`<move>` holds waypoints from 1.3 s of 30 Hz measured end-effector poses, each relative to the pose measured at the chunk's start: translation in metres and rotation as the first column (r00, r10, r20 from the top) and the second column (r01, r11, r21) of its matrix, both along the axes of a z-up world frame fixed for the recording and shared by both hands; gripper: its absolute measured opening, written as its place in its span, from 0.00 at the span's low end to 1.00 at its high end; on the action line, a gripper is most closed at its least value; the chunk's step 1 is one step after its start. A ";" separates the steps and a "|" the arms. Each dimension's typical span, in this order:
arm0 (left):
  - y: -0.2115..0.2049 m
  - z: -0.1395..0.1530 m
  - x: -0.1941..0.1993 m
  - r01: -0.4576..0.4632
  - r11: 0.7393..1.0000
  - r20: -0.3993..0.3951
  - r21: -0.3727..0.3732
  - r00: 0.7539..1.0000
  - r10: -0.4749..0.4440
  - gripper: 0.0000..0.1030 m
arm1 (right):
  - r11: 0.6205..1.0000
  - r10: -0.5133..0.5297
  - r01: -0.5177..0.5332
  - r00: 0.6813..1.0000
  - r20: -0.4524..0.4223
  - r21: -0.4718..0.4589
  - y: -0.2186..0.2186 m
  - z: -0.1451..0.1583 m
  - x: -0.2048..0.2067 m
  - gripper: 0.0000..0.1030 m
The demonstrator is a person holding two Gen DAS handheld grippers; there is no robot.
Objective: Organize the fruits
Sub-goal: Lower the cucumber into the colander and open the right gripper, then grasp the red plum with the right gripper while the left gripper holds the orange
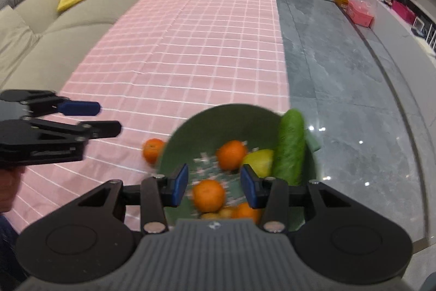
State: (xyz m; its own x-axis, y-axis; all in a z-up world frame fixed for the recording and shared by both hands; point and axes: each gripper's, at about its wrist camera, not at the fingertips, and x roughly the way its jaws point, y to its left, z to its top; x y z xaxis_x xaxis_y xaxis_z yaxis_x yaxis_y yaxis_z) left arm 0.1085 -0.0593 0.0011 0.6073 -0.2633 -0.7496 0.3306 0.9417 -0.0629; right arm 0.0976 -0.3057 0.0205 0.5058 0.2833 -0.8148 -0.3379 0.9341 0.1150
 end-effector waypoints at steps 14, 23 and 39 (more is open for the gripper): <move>-0.027 -0.064 0.012 0.227 0.962 -0.029 0.154 0.974 -0.225 0.60 | 0.993 -0.069 0.066 0.997 0.029 0.097 0.062 -0.051 -0.097 0.38; -0.039 -0.089 0.033 0.240 0.959 -0.007 0.152 0.970 -0.241 0.49 | 0.987 -0.124 0.125 0.992 -0.017 0.101 0.056 -0.073 -0.090 0.38; 0.076 -0.075 -0.012 -0.046 0.999 -0.080 -0.024 0.996 0.044 0.41 | 0.860 -0.510 0.502 0.844 0.168 0.090 0.128 -0.124 -0.074 0.38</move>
State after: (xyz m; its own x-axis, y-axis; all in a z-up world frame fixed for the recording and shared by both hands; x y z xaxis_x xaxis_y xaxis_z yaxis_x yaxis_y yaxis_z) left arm 0.0970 0.0167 -0.0739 0.5577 -0.2569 -0.7893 0.2807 0.9532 -0.1119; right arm 0.0238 -0.1779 -0.1031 0.7236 -0.0212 -0.6898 0.1621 0.9768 0.1400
